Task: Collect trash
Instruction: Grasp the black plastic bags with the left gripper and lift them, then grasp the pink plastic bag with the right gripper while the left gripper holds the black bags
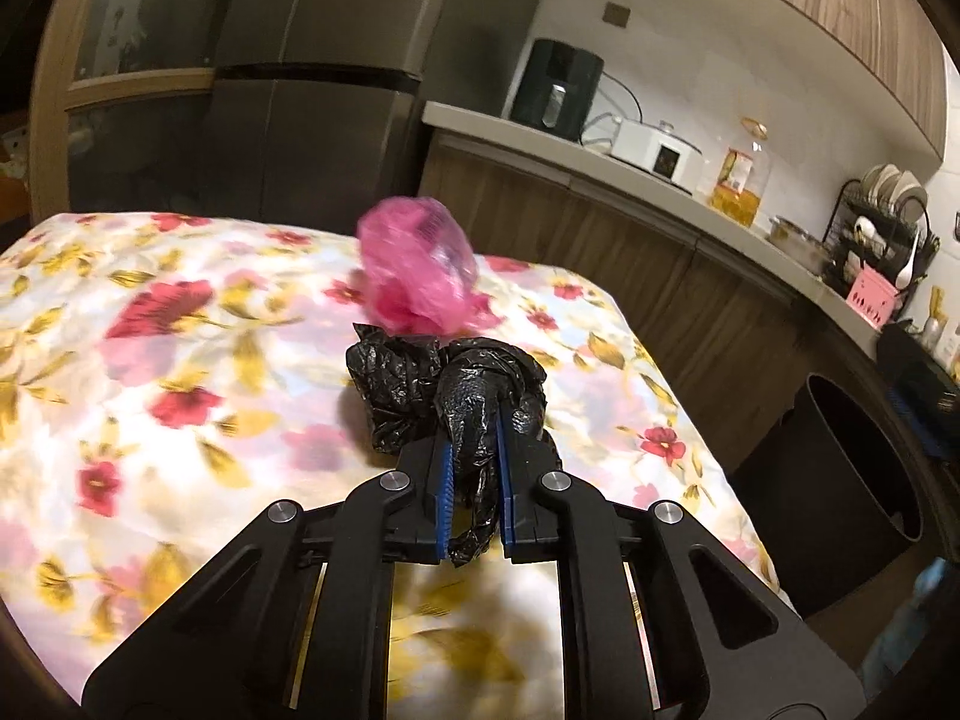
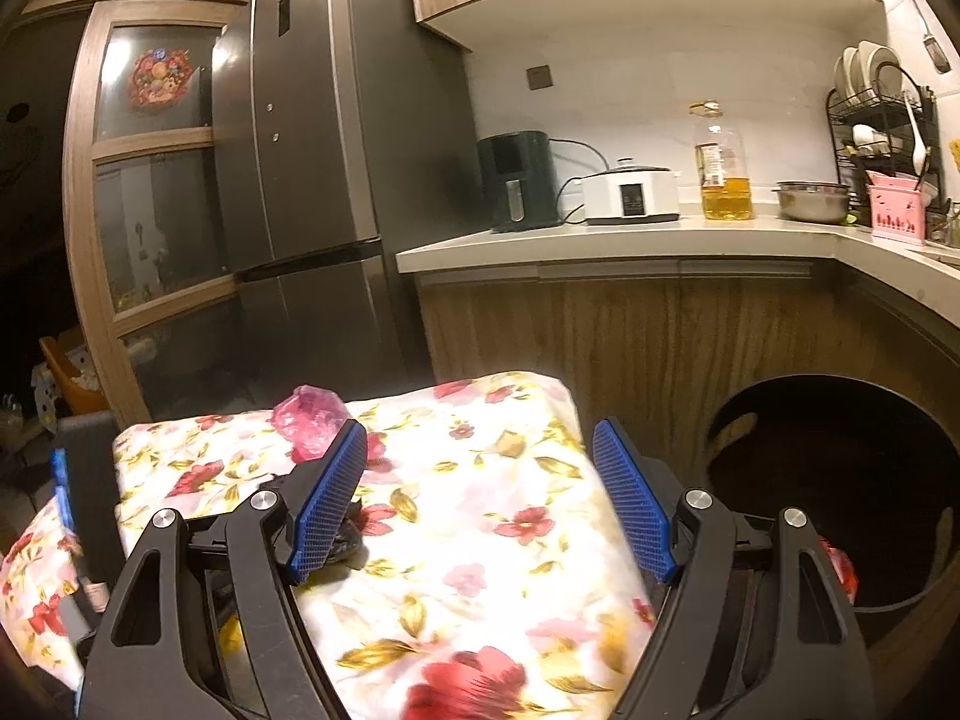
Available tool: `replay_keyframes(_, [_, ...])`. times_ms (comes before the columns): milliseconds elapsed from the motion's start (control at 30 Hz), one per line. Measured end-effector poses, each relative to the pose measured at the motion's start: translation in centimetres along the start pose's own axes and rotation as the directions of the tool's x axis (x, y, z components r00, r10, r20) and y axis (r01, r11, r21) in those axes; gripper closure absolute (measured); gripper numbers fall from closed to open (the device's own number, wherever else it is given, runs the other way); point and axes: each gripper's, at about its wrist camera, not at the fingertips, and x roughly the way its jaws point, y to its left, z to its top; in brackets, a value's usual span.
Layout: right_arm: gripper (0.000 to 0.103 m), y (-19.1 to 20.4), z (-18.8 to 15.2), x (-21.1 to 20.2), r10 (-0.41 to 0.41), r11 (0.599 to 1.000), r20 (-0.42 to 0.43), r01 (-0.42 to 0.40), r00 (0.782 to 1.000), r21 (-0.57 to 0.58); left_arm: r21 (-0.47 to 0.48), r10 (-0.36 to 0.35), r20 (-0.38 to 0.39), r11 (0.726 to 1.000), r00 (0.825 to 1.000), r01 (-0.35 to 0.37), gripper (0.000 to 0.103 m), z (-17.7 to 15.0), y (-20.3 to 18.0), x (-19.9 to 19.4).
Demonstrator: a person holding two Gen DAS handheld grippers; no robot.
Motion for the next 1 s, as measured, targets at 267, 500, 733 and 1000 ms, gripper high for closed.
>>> replay_keyframes(267, [0.026,4.9,0.1,4.2,0.059,0.997,-0.024,-0.06,0.998,-0.052,-0.024,0.056,0.089,0.998,0.994,-0.054,0.092,1.8,4.4,-3.8])
replay_keyframes(500, [0.027,9.8,0.3,9.5,0.072,0.991,-0.052,-0.077,0.996,-0.105,-0.061,0.126,0.155,0.991,0.98,-0.118,0.092,3.6,8.1,-5.6])
replay_keyframes(733, [0.027,13.3,-0.2,14.1,0.064,0.987,-0.085,-0.076,0.994,-0.144,-0.098,0.135,0.185,0.988,0.973,-0.118,0.092,4.1,9.8,-6.0])
replay_keyframes(1000, [0.037,14.0,-0.8,18.1,0.041,0.992,-0.168,-0.06,0.985,-0.11,-0.121,0.127,0.164,0.987,0.978,-0.108,0.092,3.9,10.8,-5.1])
